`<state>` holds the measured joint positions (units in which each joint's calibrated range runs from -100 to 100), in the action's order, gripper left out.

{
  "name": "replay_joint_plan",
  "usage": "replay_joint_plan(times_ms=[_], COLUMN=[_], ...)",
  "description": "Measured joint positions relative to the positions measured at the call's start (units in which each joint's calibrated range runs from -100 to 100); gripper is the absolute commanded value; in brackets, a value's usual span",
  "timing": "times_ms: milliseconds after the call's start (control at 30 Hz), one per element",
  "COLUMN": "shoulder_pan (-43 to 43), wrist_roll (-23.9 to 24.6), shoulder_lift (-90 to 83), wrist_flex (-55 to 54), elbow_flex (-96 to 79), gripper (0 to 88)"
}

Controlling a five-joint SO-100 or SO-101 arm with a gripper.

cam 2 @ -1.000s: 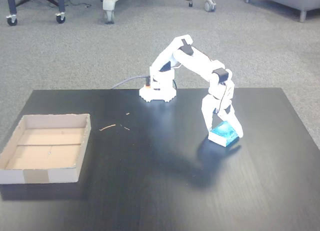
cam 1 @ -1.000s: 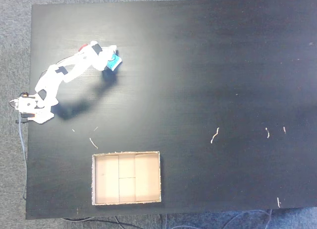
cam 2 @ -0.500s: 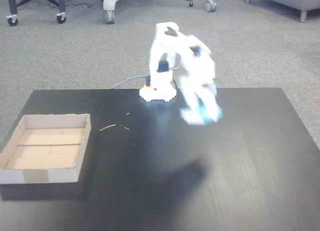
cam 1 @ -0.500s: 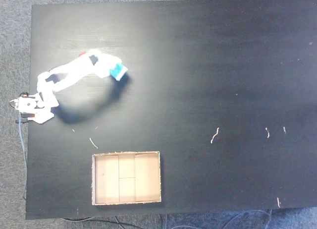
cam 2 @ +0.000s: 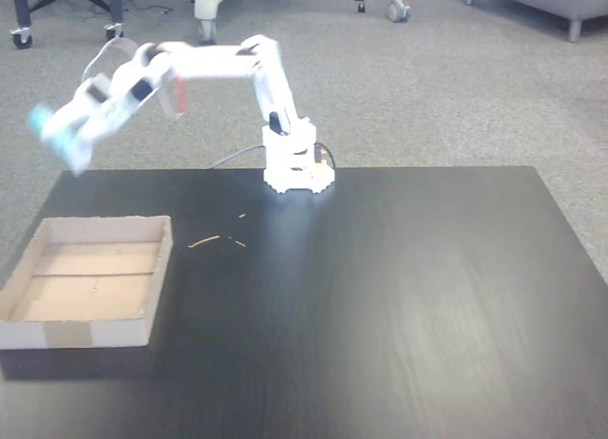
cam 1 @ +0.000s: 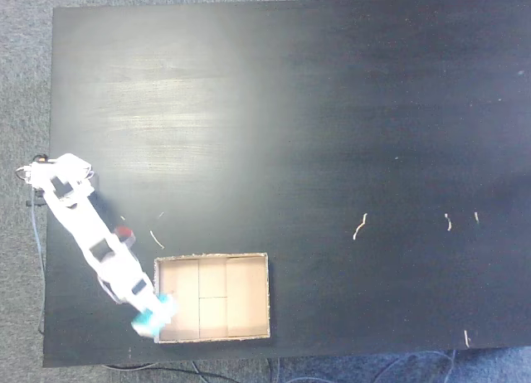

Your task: Pick the green block and drop it in the box on the right.

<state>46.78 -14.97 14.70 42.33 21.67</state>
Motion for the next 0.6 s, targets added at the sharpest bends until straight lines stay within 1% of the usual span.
replay_joint_plan(times_ms=[67,167,267,333,400,467,533,600], shoulder_pan=[-0.7,-2.6,-6.8,-9.3,-10.6,-11.8,-11.7,-11.3], wrist_roll=[-0.9,-1.9,-2.4,-2.4,-2.4,-2.6,-2.9,-3.2], shoulder_lift=[16.5,27.3,30.7,32.0,32.2,32.2,32.2,32.2], wrist_flex=[5.9,9.7,14.7,15.9,16.4,17.8,19.4,20.9], elbow_flex=[19.0,26.9,29.9,31.0,31.4,31.4,31.4,32.0], gripper=[27.5,27.7,29.0,31.7,42.0,48.4,51.2,50.8])
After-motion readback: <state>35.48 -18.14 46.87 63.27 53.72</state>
